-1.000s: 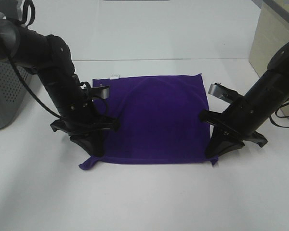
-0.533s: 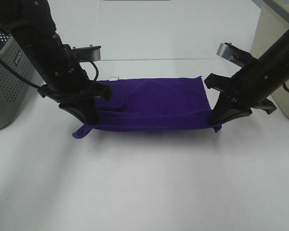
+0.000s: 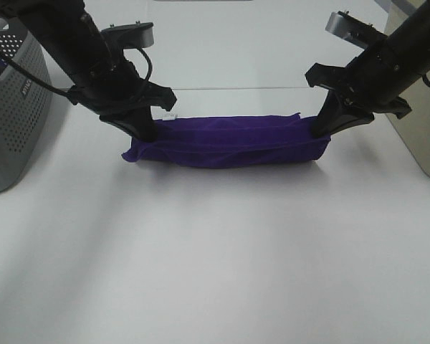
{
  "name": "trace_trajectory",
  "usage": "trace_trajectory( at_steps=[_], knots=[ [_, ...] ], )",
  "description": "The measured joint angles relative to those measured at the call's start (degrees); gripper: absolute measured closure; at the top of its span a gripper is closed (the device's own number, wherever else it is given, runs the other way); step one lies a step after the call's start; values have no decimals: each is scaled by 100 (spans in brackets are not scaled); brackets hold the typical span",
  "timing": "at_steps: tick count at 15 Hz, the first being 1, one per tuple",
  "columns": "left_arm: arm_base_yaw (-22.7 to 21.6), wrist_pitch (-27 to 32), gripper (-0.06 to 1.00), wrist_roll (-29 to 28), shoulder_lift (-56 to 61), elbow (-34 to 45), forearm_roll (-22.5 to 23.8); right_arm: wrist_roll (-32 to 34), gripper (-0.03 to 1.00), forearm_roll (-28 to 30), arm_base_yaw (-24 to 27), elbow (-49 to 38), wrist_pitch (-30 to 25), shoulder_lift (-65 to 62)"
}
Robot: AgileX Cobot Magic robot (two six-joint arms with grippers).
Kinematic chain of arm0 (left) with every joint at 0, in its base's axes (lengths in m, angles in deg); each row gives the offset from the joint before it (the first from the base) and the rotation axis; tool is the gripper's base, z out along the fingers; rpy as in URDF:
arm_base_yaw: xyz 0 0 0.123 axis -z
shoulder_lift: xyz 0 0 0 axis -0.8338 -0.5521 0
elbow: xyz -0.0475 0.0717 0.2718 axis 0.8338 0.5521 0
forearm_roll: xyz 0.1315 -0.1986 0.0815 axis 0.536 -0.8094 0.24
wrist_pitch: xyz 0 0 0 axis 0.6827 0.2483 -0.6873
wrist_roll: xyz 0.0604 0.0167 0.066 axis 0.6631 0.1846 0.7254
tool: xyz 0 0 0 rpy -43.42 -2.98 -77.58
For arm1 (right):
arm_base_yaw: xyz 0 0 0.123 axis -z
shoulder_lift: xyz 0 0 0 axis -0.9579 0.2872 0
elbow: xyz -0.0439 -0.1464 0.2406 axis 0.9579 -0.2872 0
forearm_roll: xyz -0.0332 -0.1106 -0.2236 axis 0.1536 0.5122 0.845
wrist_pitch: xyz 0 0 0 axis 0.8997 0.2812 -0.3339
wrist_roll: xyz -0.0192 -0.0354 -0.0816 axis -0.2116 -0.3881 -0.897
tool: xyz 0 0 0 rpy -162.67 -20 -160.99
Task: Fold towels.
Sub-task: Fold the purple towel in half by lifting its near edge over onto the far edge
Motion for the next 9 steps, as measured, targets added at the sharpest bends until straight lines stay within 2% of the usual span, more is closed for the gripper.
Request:
trace_trajectory(
  at_steps=[3,5,9],
  knots=[
    [0,-138,94,0,-206,-453,172,0,94,6,0,625,309,252],
    [-40,-138,94,0,-602,-985,321,0,94,17,0,1312,309,745],
    [-401,-92,94,-86,-1536,-2257,292,0,94,46,0,2481,309,1759]
  ],
)
